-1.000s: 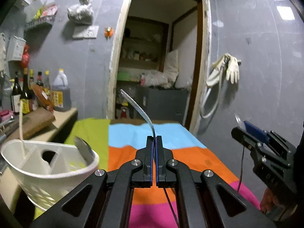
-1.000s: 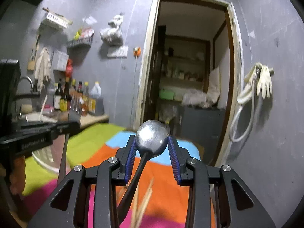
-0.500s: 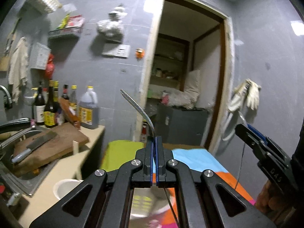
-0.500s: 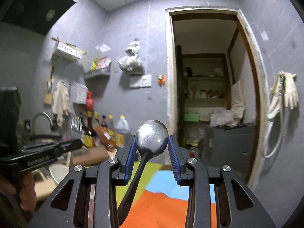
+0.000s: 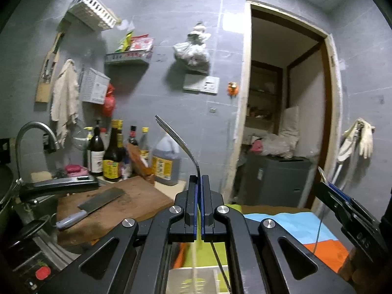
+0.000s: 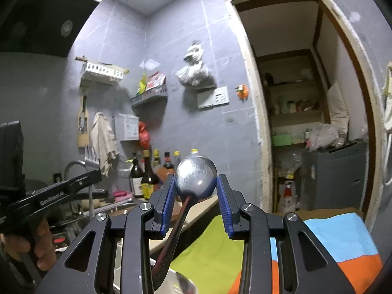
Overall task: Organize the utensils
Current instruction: 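Carry the fork and spoon over the white utensil holder with both tools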
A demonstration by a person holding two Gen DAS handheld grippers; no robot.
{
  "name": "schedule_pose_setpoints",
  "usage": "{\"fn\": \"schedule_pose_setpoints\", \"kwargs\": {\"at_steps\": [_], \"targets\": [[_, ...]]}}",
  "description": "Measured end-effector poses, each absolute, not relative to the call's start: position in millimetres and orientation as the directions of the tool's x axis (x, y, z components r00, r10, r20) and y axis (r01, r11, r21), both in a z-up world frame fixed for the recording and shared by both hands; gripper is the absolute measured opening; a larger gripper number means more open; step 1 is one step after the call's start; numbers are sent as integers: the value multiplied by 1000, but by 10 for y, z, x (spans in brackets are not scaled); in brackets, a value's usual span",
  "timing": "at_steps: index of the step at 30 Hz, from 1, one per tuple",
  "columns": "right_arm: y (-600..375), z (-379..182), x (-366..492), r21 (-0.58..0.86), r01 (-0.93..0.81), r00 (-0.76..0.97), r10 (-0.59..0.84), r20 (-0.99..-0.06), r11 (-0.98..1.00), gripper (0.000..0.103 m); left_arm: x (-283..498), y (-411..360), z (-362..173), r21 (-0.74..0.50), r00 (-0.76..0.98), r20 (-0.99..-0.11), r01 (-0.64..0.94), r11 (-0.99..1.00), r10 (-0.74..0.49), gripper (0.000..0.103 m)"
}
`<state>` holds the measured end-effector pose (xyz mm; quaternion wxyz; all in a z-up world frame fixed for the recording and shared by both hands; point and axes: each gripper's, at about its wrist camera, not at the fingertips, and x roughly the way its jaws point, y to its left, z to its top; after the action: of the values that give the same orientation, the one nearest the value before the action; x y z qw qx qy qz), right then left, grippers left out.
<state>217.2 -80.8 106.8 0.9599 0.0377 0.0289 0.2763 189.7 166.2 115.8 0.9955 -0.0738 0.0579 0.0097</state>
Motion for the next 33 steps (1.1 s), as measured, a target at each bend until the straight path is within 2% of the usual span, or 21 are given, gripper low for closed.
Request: {"fn": "schedule_pose_setpoints", "kwargs": {"at_steps": [7, 18, 33], "targets": [[-565, 846, 2225, 18, -529, 844, 529, -84, 848, 31, 2049, 1643, 868, -97, 986, -154, -80, 992, 64, 0], [-388, 571, 2207, -86, -487, 870, 475, -128, 869, 31, 2140, 1565, 516, -92, 975, -214, -80, 993, 59, 0], [-382, 352, 2223, -74, -497, 854, 472, -219, 865, 32, 2099, 1522, 433, -111, 963, -270, -21, 994, -9, 1]]}}
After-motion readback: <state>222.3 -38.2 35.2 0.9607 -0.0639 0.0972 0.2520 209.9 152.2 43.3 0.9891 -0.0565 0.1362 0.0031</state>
